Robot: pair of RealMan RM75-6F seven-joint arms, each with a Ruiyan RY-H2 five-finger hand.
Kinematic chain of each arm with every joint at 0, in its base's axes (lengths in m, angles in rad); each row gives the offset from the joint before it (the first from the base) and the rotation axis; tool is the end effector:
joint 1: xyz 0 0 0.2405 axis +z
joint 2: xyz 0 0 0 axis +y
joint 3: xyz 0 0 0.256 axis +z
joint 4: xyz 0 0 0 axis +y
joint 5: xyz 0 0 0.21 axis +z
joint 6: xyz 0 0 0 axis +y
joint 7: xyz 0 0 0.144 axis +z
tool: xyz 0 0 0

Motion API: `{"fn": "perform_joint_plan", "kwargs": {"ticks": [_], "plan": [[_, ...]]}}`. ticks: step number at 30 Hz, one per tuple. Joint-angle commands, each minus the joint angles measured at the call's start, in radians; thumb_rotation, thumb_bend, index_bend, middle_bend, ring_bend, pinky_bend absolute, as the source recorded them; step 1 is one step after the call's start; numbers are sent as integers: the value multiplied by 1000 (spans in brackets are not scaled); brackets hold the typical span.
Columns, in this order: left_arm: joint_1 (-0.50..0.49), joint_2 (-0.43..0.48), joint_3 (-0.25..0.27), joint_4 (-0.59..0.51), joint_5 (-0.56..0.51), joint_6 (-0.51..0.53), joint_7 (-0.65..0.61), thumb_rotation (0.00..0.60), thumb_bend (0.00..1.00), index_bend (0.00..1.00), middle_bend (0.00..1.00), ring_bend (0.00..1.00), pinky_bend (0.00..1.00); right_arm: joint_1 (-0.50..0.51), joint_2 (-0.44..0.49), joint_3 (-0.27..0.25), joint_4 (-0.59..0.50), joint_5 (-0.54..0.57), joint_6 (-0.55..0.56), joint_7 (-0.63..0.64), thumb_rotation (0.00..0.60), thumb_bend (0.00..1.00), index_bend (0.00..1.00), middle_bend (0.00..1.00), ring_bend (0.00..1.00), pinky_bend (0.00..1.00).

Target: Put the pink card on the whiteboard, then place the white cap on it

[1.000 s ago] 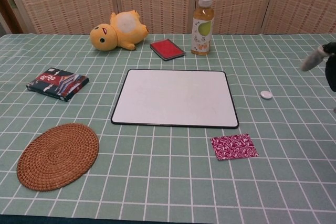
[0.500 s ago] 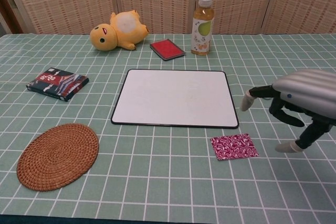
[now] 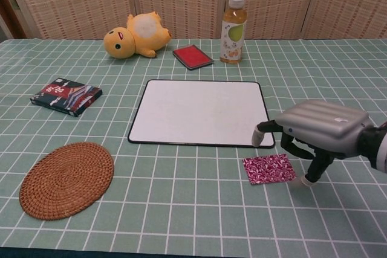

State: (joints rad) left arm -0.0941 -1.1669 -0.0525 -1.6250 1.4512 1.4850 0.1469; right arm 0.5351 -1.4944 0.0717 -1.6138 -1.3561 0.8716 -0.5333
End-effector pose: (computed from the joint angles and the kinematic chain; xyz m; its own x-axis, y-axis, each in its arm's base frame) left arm -0.3087 0.1838 0.1452 0.4688 0.0054 0.8833 0.8829 0.0274 -0.4688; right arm -0.1820 -0.2580 -0.0332 0.6532 -0.3100 0.6908 -0.7150 -0.5527 0.4281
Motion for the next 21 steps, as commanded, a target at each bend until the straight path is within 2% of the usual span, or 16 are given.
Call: {"fn": "perform_joint_plan", "kwargs": {"ticks": [1,21], "plan": [[0,0,0,2,-1,-1,-2,600,220,243,169,170,46,13,-13,1,10,26,-9,-13,600,124,270,833,991,1000],[-3,-8,-2,18,-7,-11,-10,600,220,243,169,170,46,74,-39,-16,26,164,-30,-54,600,161,270,836,991,1000]]}}
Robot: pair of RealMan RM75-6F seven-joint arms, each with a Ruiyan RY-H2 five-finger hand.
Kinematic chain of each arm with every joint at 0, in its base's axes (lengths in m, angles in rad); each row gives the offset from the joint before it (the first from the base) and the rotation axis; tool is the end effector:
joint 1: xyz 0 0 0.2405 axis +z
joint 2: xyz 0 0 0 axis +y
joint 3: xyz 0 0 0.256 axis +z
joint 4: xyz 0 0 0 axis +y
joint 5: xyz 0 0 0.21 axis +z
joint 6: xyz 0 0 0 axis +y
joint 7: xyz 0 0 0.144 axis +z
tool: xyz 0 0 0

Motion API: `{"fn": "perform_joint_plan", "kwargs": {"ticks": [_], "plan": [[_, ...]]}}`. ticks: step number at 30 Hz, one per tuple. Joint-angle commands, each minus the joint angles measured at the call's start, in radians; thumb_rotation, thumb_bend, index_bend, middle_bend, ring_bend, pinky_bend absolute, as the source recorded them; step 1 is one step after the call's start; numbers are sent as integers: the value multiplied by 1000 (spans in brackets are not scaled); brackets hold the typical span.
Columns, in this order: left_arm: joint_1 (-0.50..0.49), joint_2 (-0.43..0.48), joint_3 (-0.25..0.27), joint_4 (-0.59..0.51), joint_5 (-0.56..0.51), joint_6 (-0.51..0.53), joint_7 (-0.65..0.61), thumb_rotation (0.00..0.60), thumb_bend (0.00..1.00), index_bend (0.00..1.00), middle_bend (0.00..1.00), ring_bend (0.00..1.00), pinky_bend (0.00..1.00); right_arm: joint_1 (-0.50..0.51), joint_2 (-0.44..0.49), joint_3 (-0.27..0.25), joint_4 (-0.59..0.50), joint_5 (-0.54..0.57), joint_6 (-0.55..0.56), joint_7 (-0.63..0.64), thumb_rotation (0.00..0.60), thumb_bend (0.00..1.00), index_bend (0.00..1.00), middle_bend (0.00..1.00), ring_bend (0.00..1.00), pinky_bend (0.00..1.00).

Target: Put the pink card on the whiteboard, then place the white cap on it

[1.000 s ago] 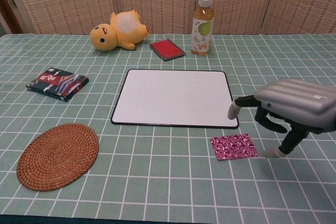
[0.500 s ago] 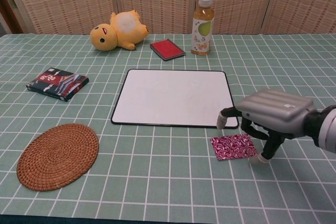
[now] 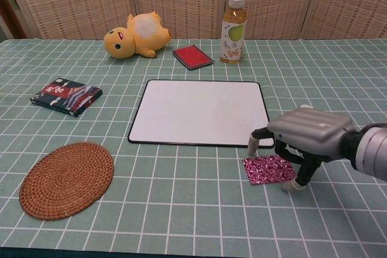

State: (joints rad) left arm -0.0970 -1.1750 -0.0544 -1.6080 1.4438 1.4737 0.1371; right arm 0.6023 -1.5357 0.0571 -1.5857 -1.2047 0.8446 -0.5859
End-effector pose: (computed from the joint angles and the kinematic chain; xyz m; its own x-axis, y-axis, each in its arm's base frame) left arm -0.3122 0.1853 0.1433 0.4669 0.0134 0.8842 0.8836 0.0321 -0.4671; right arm -0.1807 -0.2673 -0.0491 0.6576 -0.3702 0.6562 -0.7300 -0.5282 0.4336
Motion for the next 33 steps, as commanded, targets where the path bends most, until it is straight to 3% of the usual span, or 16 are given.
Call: {"fn": "perform_joint_plan", "kwargs": {"ticks": [1,13,33], "plan": [[0,0,-1,1,0,1,-1,600,220,243,169,170,46,10,3,-2,-3,18,-4,-2,600,161,270,836,991,1000],[1,-5,-1,8,-3,0,-4,600,220,243,169,170,46,42,6,-12,1,80,-13,-2,600,185,284,836,991,1000],[0,-5,-2,8,-6,-4,1,600,220,241,169,170,46,61,10,-39,2,90,14,23,600,217,403,847,992,1000]]}}
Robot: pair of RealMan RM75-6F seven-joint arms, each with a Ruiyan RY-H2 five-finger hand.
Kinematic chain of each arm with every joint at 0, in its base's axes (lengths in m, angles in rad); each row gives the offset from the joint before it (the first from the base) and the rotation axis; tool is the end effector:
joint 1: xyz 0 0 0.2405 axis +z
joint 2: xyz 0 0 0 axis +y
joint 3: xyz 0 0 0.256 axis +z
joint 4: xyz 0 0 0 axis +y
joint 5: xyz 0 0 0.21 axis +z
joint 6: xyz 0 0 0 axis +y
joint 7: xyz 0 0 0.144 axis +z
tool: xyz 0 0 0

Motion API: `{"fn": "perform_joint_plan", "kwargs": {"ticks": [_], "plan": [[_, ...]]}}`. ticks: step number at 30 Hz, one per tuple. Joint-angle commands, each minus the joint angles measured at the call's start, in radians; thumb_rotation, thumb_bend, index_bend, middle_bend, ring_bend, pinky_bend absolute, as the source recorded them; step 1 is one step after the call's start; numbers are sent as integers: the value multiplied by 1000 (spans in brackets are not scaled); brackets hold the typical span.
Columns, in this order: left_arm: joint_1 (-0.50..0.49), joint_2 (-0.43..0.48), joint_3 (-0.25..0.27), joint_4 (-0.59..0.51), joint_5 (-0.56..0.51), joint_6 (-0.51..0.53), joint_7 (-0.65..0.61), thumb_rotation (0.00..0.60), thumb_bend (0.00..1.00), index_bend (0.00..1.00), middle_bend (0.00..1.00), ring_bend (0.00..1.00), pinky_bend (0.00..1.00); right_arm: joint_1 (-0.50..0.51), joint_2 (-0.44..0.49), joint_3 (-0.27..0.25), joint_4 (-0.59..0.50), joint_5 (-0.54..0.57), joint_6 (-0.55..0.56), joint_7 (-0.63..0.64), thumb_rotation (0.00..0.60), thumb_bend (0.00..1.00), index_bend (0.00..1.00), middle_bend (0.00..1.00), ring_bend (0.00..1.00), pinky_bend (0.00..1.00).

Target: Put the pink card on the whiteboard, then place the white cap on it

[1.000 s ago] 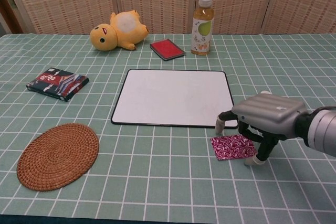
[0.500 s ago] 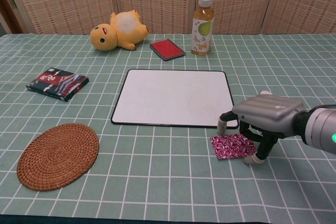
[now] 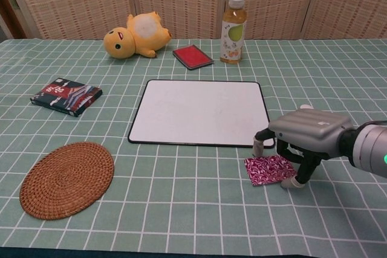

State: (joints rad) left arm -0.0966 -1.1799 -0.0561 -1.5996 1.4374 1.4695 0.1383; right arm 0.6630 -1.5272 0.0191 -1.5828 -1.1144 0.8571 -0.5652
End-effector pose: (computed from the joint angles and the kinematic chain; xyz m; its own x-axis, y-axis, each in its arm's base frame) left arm -0.3145 0.1856 0.1425 0.4701 0.0167 0.8825 0.8816 0.0390 -0.4704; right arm -0.1832 -0.2744 -0.0490 0.6463 -0.4087 0.6444 -0.7488 -0.5023 0.4323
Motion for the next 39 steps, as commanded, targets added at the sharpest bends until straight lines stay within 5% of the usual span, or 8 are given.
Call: {"fn": "perform_joint_plan", "kwargs": {"ticks": [1,11,18,31,39], "plan": [[0,0,0,0,1,0,0,600,220,241,169,170,46,1,2,-1,-3,0,4,4,600,218,406,847,992,1000],[4,4,1,-4,3,7,1,600,220,241,169,170,46,1,46,6,-60,-29,35,38,600,221,418,848,992,1000],[9,11,3,-15,10,18,6,600,220,241,169,170,46,49,85,74,-91,11,7,70,600,221,418,846,992,1000],[26,29,5,-40,19,48,19,600,220,241,169,170,46,220,-52,168,129,203,-78,1,600,221,416,834,993,1000],[28,32,5,-47,20,48,26,600,220,233,170,170,46,300,-120,180,239,294,-114,-26,600,212,266,826,994,1000]]}}
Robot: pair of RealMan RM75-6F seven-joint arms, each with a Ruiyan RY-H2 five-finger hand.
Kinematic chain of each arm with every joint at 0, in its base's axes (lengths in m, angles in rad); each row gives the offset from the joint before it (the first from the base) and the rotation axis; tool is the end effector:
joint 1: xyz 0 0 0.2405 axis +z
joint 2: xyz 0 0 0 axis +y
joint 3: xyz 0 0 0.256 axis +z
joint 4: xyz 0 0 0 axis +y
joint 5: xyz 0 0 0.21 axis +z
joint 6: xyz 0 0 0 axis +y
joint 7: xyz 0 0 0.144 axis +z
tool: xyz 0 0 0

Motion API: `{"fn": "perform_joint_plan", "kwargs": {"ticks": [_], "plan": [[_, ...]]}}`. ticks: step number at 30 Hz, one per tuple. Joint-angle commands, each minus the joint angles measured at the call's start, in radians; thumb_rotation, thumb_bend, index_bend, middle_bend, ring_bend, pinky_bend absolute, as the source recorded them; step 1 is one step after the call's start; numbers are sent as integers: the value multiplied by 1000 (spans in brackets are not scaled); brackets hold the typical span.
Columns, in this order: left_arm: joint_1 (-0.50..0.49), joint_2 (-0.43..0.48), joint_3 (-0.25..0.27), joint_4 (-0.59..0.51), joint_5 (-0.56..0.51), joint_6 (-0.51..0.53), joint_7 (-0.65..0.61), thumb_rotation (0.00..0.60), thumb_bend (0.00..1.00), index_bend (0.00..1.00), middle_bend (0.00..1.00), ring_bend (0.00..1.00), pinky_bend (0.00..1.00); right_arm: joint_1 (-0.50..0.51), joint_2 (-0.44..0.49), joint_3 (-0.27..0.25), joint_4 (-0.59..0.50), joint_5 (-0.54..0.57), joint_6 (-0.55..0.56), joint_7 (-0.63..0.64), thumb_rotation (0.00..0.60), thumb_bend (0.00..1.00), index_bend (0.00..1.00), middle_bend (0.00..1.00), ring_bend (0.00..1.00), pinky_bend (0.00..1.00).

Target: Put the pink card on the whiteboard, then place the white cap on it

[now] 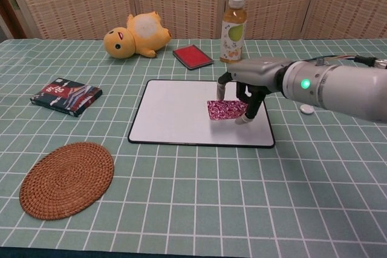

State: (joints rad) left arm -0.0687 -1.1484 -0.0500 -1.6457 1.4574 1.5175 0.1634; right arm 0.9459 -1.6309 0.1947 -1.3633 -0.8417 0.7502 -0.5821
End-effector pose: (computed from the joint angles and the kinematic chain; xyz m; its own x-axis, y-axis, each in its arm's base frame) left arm -0.3086 0.1752 0.1531 0.4831 -0.0123 0.8755 0.8748 0.0474 -0.4821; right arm -0.1106 -0.3737 -0.0575 0.6121 -0.3458 0.7111 -0.7717 -0.4576 0.4417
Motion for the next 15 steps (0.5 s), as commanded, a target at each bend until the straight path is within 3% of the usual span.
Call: {"fn": "perform_joint_plan", "kwargs": {"ticks": [1,11,15], "plan": [[0,0,-1,-2,-1,0,1,600,220,233,169,170,46,20,-18,3,23,27,-4,-10,600,211,249,825,994,1000],[-2,0,-2,2,-3,-7,1,600,220,230,169,170,46,-22,74,-24,16,44,43,31,600,203,211,823,994,1000],[-4,-3,-3,4,0,-9,2,600,220,230,169,170,46,-42,114,-40,45,53,47,44,600,202,266,824,994,1000]]}}
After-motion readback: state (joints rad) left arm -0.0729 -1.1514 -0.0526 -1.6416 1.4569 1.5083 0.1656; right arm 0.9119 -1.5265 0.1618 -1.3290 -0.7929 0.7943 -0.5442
